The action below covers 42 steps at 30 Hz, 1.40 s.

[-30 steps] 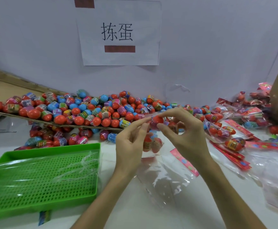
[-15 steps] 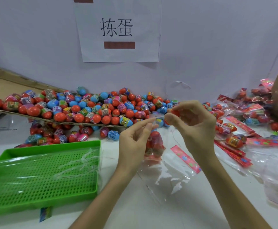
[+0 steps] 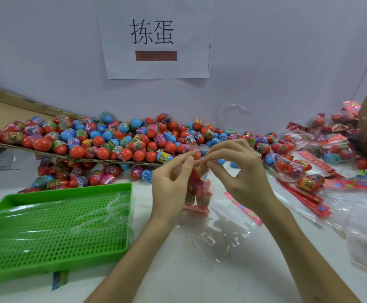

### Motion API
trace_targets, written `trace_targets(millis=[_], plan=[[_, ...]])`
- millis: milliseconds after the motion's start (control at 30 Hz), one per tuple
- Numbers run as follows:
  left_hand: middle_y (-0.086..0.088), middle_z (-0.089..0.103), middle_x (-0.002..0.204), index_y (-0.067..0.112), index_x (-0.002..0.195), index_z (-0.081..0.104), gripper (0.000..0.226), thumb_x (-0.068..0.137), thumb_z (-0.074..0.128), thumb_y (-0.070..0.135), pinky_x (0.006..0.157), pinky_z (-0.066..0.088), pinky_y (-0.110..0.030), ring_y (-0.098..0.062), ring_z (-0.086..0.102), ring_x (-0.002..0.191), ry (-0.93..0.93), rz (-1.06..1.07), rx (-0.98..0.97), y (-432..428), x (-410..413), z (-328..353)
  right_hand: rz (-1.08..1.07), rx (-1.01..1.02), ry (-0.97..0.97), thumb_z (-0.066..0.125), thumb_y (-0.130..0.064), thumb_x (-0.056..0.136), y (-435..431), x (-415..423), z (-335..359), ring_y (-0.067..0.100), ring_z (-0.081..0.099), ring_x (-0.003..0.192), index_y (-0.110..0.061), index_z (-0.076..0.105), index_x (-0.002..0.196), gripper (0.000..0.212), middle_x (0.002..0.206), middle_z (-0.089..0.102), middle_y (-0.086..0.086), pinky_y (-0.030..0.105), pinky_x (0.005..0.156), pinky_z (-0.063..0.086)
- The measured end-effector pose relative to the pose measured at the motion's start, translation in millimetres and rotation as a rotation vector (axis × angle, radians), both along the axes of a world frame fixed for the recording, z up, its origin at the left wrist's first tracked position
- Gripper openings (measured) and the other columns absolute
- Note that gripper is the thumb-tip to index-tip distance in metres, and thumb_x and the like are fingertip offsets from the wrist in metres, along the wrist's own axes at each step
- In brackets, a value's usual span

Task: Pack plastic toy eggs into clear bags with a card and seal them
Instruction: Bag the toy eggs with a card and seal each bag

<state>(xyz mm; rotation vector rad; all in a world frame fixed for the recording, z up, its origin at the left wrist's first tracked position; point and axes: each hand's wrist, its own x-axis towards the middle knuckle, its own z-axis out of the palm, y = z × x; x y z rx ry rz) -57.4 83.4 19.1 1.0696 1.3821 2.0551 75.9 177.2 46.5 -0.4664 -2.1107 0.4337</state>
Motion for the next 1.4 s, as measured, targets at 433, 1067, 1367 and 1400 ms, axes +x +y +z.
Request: trace_targets(millis=[433,1067,1367,1400], plan=[[0.001,0.081,0.096,0.022,0.111,0.076,0.018,0.104,0.06,0.016,0.093,0.061,-0.042,-0.018,0.077,0.098,0.006,0.03,-0.009,-1,-1,-1,0.012,-0.115,-0.189,0.041,-0.053,0.098,-5,0,3,0.002,0.037,0.129,-0.05,0.071,0.085,0.033,0.125,0.058,-0.018,0.036,0.109,0.021],[0.003,0.08,0.093,0.023,0.114,0.074,0.023,0.096,0.07,0.036,0.082,0.063,-0.038,-0.015,0.076,0.091,-0.044,-0.084,-0.176,3,-12,-3,0.078,-0.225,-0.077,0.087,-0.016,0.078,1,-2,-3,0.011,0.062,0.088,-0.014,0.076,0.096,0.021,0.101,0.063,-0.003,0.028,0.071,0.056],[-0.001,0.08,0.094,0.03,0.099,0.077,0.008,0.091,0.077,0.03,0.079,0.062,-0.026,-0.018,0.078,0.089,0.068,-0.323,-0.331,3,-13,-10,0.035,-0.444,0.135,0.082,-0.024,0.085,12,5,1,0.017,0.072,0.095,-0.027,0.071,0.111,0.029,0.117,0.067,-0.005,0.041,0.082,0.062],[-0.001,0.08,0.095,0.03,0.099,0.078,0.008,0.092,0.078,0.026,0.081,0.062,-0.027,-0.018,0.077,0.09,0.069,-0.306,-0.324,3,-14,-11,0.053,-0.474,0.141,0.08,-0.024,0.087,13,6,1,0.019,0.073,0.094,-0.027,0.071,0.109,0.025,0.116,0.068,-0.004,0.045,0.082,0.063]])
